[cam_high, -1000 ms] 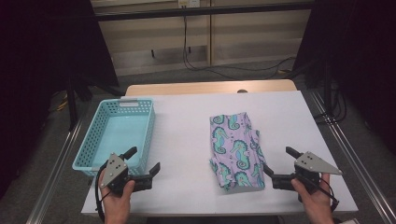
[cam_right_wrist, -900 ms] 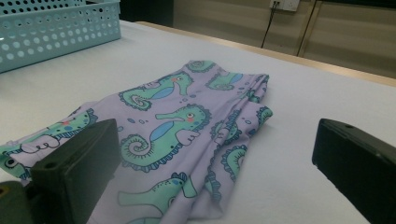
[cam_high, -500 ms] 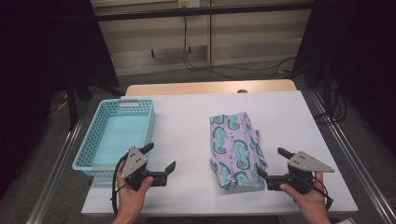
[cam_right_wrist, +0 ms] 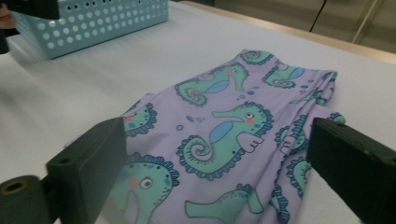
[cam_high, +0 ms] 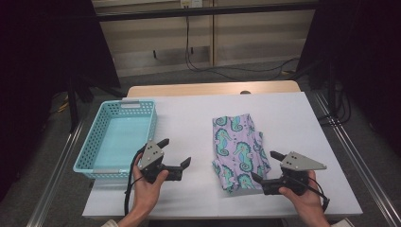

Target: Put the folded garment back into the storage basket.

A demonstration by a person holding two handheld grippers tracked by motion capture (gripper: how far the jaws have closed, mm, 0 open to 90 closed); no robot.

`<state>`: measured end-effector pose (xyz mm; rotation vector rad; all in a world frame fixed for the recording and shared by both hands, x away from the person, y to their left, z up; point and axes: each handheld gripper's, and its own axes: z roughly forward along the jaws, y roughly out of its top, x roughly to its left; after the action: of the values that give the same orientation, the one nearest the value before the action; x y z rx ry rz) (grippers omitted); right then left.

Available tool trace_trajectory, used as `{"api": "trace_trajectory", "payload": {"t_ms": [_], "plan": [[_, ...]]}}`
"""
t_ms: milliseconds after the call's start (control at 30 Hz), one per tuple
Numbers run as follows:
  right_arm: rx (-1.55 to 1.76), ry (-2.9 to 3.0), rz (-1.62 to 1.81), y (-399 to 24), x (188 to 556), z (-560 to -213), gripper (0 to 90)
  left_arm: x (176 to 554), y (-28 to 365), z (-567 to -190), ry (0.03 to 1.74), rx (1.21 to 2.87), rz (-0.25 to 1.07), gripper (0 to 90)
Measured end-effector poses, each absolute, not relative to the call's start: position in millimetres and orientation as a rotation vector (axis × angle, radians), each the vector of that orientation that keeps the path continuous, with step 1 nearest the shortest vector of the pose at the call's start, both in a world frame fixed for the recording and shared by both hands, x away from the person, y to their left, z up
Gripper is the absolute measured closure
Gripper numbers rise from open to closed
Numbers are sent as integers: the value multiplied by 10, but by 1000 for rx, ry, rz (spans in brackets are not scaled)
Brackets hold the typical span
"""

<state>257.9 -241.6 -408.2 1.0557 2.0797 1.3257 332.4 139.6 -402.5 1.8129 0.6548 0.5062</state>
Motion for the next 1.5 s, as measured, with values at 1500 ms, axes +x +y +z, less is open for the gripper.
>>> {"api": "trace_trajectory", "payload": {"t_ms": [1500], "plan": [[707, 2635, 1109, -1978, 2794, -4272, 293, 4114, 726, -4258, 693, 1906, 423, 39]]}}
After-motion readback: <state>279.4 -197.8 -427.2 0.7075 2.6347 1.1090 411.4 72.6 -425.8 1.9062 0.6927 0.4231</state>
